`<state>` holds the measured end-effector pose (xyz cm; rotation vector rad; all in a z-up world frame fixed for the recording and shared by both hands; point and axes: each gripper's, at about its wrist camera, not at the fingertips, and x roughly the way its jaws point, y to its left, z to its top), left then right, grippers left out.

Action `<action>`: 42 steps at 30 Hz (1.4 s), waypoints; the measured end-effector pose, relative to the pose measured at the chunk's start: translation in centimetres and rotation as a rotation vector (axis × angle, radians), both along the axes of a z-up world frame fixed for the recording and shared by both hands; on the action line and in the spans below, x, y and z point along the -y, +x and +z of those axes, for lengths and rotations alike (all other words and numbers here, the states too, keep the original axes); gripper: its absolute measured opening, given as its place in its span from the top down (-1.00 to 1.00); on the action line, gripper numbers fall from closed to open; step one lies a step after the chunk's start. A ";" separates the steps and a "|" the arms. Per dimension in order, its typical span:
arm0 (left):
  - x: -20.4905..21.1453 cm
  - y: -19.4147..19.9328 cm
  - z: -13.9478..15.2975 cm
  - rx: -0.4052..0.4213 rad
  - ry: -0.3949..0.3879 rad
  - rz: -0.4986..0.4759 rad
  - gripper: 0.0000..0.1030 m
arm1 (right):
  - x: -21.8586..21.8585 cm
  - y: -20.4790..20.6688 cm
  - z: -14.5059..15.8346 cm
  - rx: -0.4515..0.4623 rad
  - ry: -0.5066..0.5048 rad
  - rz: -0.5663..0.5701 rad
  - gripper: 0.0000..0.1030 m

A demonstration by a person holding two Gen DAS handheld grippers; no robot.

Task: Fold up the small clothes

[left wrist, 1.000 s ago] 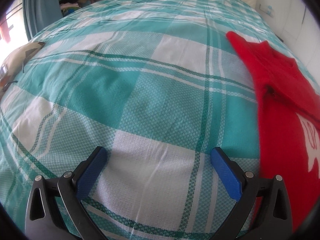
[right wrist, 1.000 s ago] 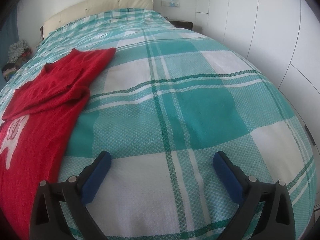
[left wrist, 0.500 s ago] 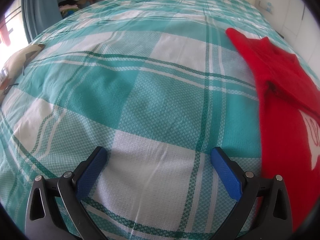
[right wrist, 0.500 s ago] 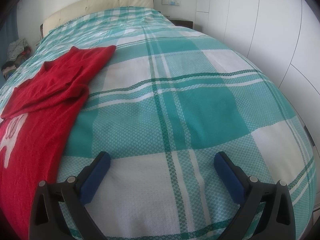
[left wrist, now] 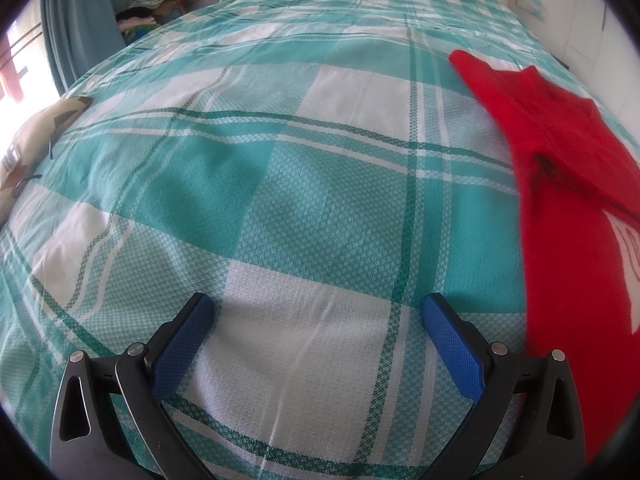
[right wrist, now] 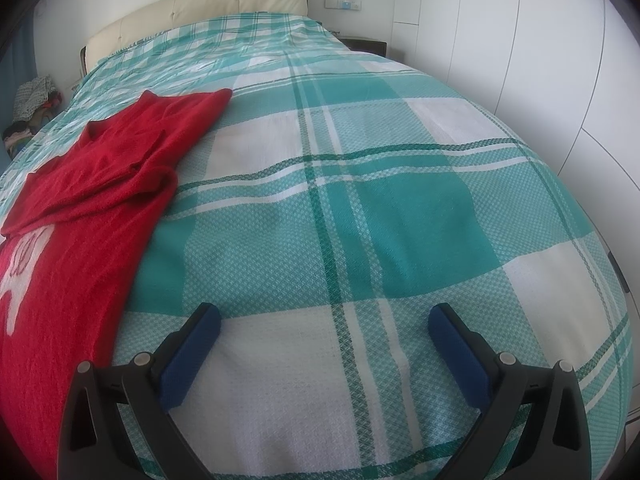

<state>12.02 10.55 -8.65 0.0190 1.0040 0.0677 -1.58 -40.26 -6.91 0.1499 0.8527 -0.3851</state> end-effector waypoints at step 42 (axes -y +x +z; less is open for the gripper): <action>0.3 -0.1 0.0 0.004 0.017 0.000 -0.99 | -0.2 0.1 -0.2 -0.005 -0.013 -0.001 -0.99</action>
